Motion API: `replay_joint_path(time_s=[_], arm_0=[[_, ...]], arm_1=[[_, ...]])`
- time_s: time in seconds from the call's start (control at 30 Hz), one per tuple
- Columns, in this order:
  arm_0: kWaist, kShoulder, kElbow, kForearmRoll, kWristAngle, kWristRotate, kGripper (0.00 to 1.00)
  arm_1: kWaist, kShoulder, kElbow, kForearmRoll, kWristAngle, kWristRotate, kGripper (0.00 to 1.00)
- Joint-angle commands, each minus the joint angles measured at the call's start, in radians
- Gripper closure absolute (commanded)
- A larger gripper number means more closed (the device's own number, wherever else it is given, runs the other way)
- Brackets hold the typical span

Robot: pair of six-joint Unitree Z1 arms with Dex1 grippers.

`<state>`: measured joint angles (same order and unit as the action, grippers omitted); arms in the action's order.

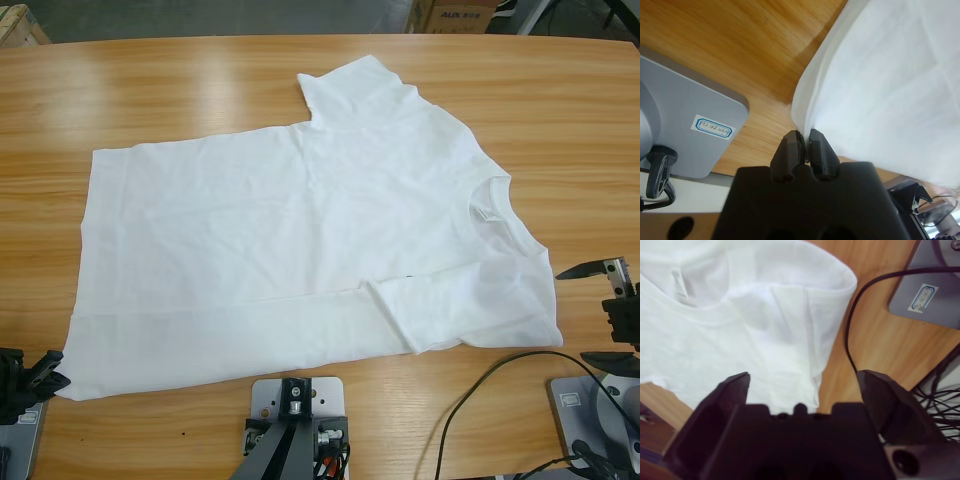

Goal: Fold clothes

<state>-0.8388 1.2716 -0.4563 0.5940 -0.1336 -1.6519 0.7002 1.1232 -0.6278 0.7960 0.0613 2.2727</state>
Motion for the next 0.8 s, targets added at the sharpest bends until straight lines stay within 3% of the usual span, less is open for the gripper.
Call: replay_joint_path(time_s=[0.03,0.13,0.33,0.5,0.6,0.8], arm_0=[[0.009,0.028,0.018,-0.029,-0.017,0.026,1.0],[0.009,0.022,0.019,-0.029,-0.015,0.024,1.0],[0.009,0.026,0.018,-0.031,-0.015,0.024,1.0],[0.009,0.022,0.019,-0.033,-0.012,0.024,1.0],[0.009,0.017,0.019,-0.033,-0.008,0.024,1.0],[0.009,0.015,0.019,-0.033,-0.008,0.024,1.0]], arm_1=[[0.032,-0.003,0.112,-0.111,-0.016,0.113,0.188],[0.041,0.01,0.161,-0.185,-0.036,0.117,0.257],[0.052,0.048,0.163,-0.201,-0.015,0.131,0.253],[0.175,0.157,0.186,-0.28,0.007,0.229,0.253],[0.234,0.207,0.214,-0.357,-0.028,0.256,0.253],[0.255,0.243,0.255,-0.436,-0.07,0.257,0.272]])
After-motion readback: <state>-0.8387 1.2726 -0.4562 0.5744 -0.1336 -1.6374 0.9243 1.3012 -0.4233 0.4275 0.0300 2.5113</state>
